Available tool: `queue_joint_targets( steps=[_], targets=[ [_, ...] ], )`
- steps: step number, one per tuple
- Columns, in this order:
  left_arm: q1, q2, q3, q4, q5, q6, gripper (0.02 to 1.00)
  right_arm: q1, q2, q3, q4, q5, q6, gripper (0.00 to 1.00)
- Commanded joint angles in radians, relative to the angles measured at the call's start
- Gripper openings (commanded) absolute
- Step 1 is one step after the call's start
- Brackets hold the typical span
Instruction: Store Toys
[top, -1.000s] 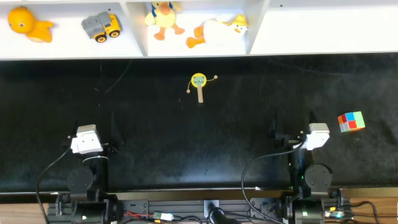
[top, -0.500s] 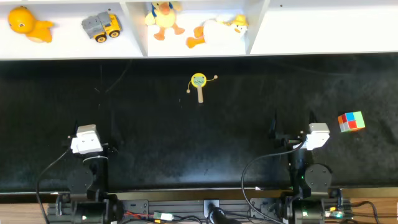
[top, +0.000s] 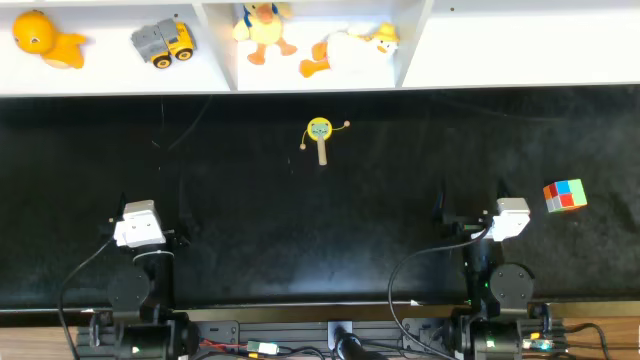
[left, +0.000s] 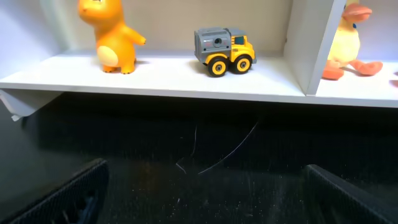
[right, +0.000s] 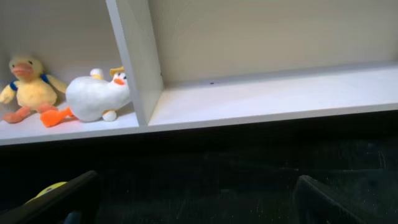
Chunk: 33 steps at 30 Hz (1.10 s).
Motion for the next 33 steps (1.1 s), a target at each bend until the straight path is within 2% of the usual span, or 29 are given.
queue_joint_targets(
  steps=[1,21,26,29,33],
  targets=[
    [-0.005,-0.013,-0.007,0.005,-0.007,0.019,0.998,-0.002,-0.009,-0.014,0.003,-0.001,0.008,0.993],
    [-0.005,-0.013,-0.007,0.005,-0.007,0.019,0.998,-0.002,-0.009,-0.014,0.014,-0.011,0.009,0.996],
    [-0.005,-0.013,-0.007,0.005,-0.007,0.019,0.998,-0.002,-0.005,-0.003,0.013,-0.019,0.121,0.996],
    [-0.005,-0.013,-0.007,0.005,-0.007,0.019,0.998,-0.002,0.036,0.042,0.008,-0.059,0.127,0.996],
    [-0.005,-0.013,-0.007,0.005,-0.007,0.019,0.998,-0.002,0.134,0.162,-0.066,-0.059,0.126,0.996]
  ],
)
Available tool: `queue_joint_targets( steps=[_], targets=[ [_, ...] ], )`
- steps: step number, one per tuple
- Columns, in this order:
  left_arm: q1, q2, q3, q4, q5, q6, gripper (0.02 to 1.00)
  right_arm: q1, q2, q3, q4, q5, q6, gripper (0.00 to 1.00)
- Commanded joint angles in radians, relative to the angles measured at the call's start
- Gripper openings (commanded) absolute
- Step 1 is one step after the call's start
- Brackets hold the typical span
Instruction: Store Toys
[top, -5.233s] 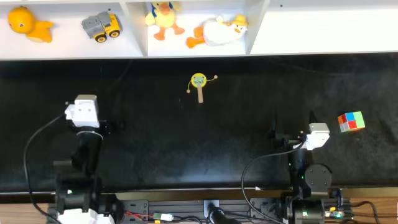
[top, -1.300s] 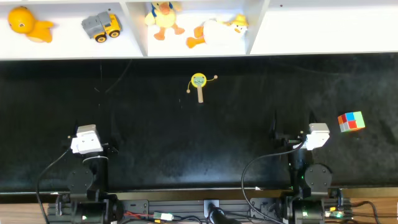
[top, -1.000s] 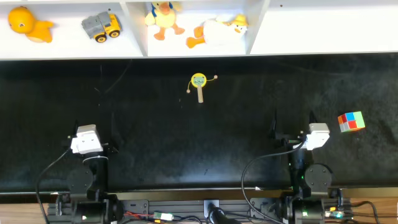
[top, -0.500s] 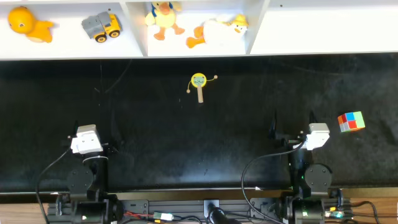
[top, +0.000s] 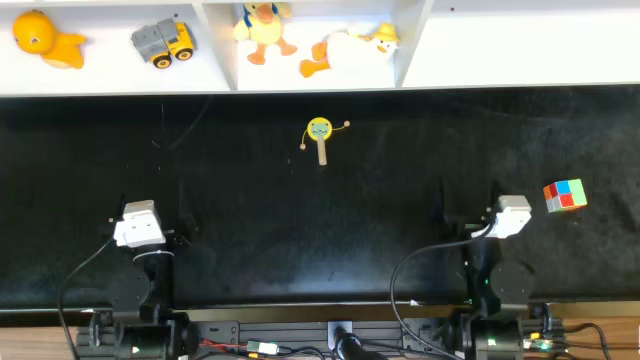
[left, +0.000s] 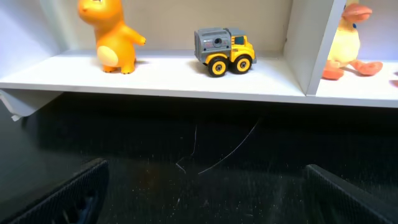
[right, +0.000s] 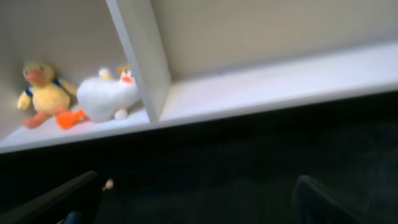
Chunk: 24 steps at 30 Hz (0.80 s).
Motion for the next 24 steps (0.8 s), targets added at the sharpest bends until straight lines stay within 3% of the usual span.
queue_joint_targets(
  steps=[1,11,24],
  targets=[
    [-0.005,-0.013,-0.007,0.005,-0.007,0.019,0.998,-0.002,0.098,0.156,-0.05,-0.024,0.027,0.993],
    [-0.005,-0.013,-0.007,0.005,-0.007,0.019,0.998,0.056,0.323,0.412,-0.245,-0.023,-0.006,0.996],
    [-0.005,-0.013,-0.007,0.005,-0.007,0.019,0.998,0.205,0.476,0.565,-0.497,0.005,-0.005,0.996]
  ],
)
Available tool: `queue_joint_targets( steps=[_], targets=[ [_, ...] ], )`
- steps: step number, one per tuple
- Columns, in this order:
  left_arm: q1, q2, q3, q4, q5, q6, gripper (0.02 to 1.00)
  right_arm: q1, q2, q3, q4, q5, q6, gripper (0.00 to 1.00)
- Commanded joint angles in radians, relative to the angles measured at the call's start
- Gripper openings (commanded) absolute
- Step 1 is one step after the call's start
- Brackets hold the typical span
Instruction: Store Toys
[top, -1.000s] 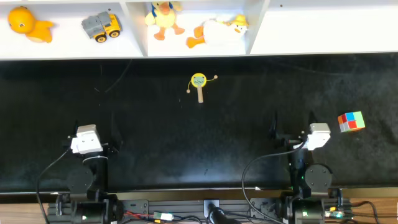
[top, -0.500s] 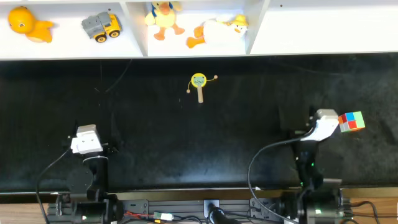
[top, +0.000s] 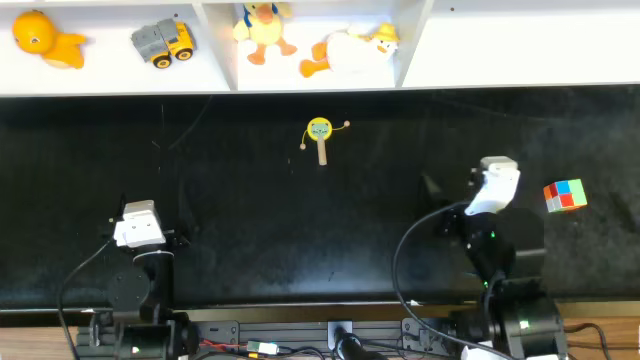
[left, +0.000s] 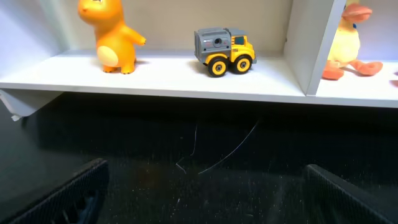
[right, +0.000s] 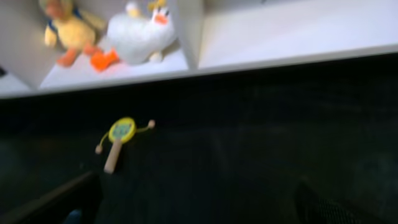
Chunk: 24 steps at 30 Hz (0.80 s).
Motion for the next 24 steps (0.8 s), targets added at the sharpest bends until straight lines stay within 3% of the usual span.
queue_joint_targets(
  steps=[1,7,13,24],
  targets=[
    [-0.005,-0.013,-0.007,0.005,-0.007,0.019,0.998,0.057,0.042,0.082,-0.063,0.028,-0.003,0.993],
    [-0.005,-0.013,-0.007,0.005,-0.007,0.019,0.998,0.162,0.132,0.162,-0.189,0.092,0.017,0.996],
    [-0.005,-0.013,-0.007,0.005,-0.007,0.019,0.998,0.268,0.217,0.214,-0.248,0.211,0.117,0.996],
    [-0.005,-0.013,-0.007,0.005,-0.007,0.019,0.998,0.413,0.348,0.268,-0.248,0.229,0.233,0.996]
  ],
)
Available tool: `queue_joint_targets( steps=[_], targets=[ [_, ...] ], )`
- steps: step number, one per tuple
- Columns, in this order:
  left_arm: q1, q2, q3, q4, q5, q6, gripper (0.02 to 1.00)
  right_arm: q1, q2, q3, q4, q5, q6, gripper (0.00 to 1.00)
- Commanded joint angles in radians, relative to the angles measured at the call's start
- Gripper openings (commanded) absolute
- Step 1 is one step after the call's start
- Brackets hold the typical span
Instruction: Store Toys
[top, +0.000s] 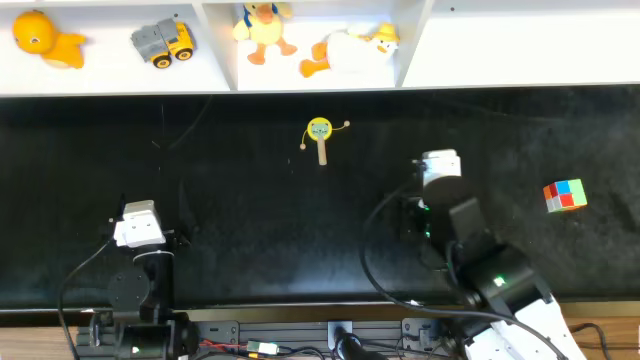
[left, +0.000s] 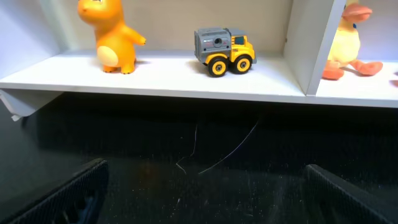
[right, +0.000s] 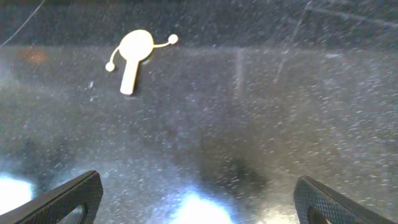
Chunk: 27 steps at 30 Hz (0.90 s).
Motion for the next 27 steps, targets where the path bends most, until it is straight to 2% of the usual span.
queue_joint_targets(
  steps=[1,4,10,17,27],
  targets=[
    [-0.005,-0.013,-0.007,0.005,-0.007,0.019,0.998,0.05,0.035,0.062,0.003,0.024,0.055,0.996],
    [-0.005,-0.013,-0.007,0.005,-0.007,0.019,0.998,0.064,0.061,0.077,-0.012,0.024,0.068,0.996],
    [-0.005,-0.013,-0.007,0.005,-0.007,0.019,0.998,0.064,0.127,0.126,-0.119,0.023,0.186,0.996],
    [-0.005,-0.013,-0.007,0.005,-0.007,0.019,0.998,0.092,0.209,0.18,-0.127,0.002,0.187,0.993],
    [-0.005,-0.013,-0.007,0.005,-0.007,0.019,0.998,0.224,0.304,0.187,-0.118,0.106,0.272,0.996]
  ],
)
